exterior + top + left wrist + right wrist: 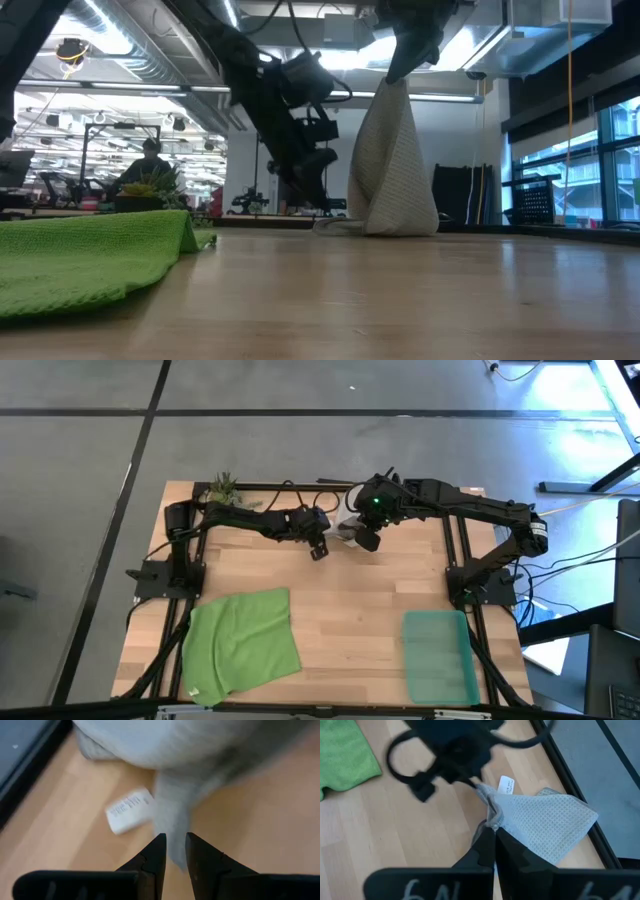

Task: Roll microfiber towels into tight, uniform cylinder then place into a basket
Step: Fold the gray microfiber towel

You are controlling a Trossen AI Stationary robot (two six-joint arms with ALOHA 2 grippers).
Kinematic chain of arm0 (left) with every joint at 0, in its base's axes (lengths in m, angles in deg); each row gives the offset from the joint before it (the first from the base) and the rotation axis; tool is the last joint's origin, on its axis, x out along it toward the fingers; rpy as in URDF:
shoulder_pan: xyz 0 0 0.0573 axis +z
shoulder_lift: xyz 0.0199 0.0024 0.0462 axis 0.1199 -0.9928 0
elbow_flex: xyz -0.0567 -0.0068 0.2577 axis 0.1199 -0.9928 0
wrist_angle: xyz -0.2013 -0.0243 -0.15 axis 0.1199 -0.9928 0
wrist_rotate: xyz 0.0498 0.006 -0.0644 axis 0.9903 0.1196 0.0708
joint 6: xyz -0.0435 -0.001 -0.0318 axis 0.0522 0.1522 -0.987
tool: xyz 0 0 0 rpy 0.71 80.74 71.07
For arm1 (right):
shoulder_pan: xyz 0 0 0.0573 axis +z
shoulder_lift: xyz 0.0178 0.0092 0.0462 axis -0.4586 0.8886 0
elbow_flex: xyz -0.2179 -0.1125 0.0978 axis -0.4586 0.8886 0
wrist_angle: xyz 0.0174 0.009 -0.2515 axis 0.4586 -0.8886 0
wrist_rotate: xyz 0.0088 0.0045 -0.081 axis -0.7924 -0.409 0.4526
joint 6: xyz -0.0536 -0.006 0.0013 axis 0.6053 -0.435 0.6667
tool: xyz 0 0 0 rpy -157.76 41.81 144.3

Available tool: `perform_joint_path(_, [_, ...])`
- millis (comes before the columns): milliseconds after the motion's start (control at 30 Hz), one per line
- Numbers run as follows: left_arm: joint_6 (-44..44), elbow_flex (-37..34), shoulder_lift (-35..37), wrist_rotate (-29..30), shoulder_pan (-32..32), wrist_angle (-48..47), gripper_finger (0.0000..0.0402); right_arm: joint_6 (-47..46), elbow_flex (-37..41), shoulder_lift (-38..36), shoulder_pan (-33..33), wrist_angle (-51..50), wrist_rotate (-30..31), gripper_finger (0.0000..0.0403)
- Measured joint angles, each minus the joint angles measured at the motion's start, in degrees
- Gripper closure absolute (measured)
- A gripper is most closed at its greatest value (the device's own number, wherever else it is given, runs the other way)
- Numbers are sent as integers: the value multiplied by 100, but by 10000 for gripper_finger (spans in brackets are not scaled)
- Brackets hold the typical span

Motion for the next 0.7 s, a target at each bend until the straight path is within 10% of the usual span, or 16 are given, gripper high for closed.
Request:
perform_joint_path(300, [36,0,-371,-686,219,310,333,17,0,0,0,0,0,398])
perform_joint_path(700, [304,0,-384,-131,147,-182,333,9,0,0,0,0,0,398])
